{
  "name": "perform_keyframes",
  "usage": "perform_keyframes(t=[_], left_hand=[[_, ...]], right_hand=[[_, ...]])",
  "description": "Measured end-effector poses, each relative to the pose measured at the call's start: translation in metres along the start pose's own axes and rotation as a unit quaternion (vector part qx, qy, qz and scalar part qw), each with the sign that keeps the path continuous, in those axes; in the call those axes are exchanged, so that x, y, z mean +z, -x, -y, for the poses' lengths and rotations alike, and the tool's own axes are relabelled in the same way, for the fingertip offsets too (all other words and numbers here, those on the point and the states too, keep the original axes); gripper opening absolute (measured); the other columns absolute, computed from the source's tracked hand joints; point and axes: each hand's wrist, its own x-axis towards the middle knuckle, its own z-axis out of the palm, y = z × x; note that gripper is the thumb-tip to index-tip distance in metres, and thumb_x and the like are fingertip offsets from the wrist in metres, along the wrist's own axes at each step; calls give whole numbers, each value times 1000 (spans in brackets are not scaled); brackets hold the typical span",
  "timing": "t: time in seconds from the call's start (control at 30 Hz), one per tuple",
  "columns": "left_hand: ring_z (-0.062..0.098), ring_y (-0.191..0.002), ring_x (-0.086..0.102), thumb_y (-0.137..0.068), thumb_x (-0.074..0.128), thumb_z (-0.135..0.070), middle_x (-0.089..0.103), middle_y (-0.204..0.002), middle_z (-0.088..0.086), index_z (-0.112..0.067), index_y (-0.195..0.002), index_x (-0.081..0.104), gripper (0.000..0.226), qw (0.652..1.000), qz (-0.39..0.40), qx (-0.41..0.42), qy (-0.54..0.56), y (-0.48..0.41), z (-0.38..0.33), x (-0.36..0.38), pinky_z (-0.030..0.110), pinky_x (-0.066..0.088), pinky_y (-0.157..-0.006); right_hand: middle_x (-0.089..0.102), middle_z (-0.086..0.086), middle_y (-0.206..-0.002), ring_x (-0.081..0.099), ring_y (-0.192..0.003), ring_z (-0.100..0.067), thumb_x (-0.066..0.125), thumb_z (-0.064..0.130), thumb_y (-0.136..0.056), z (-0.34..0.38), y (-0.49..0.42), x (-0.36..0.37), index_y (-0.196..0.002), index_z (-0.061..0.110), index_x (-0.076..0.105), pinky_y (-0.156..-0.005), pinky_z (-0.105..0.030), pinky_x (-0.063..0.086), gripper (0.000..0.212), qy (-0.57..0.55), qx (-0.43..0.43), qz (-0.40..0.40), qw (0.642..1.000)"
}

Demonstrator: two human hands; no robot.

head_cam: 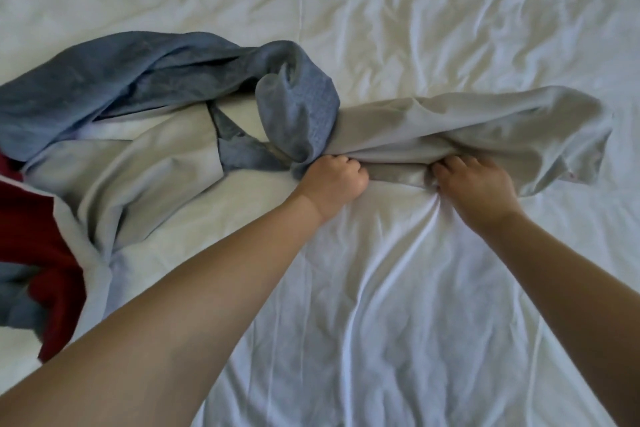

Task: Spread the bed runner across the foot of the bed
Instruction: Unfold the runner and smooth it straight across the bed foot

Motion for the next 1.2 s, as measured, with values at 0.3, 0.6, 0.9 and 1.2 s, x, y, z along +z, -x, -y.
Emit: perform_keyframes(t=[0.3, 0.6, 0.9, 1.2], left_hand=[[12, -39, 54, -45, 70, -8, 52, -43, -5, -18, -44, 58, 16, 995, -57, 50, 63, 33, -13, -6, 18, 38, -36], [10, -37, 47, -20, 78, -19, 47, -41, -8, -22, -41, 53, 33, 986, -10, 92, 141, 85, -121, -26, 16, 34, -38], [9, -37, 45, -26, 65, -11, 45, -41, -9, -23, -40, 49, 25, 971, 25, 132, 200, 88, -194, -43, 18, 37, -37], [11, -45, 55, -44, 81, -29, 56, -50, -6, -20, -50, 59, 25, 963, 31, 176, 200, 62, -194, -48, 18, 40, -39]], right_hand=[[58, -8, -50, 56, -37, -26, 83, 3, -51, 11, 27, -17, -58, 10, 68, -41, -22, 42, 17, -74, 45, 3, 996], [57, -3, -49, 56, -37, -23, 90, 2, -35, 9, 134, -34, -54, 14, 67, -35, -25, 43, 32, -127, 4, 48, 991], [59, -1, -49, 58, -38, -23, 92, 5, -29, -11, 217, -28, -51, 16, 66, -34, -26, 45, 36, -159, 34, 112, 980], [62, 5, -62, 61, -50, -20, 83, 28, -50, -27, 228, -26, -63, 22, 68, -40, -25, 47, 20, -206, -49, 153, 965]])
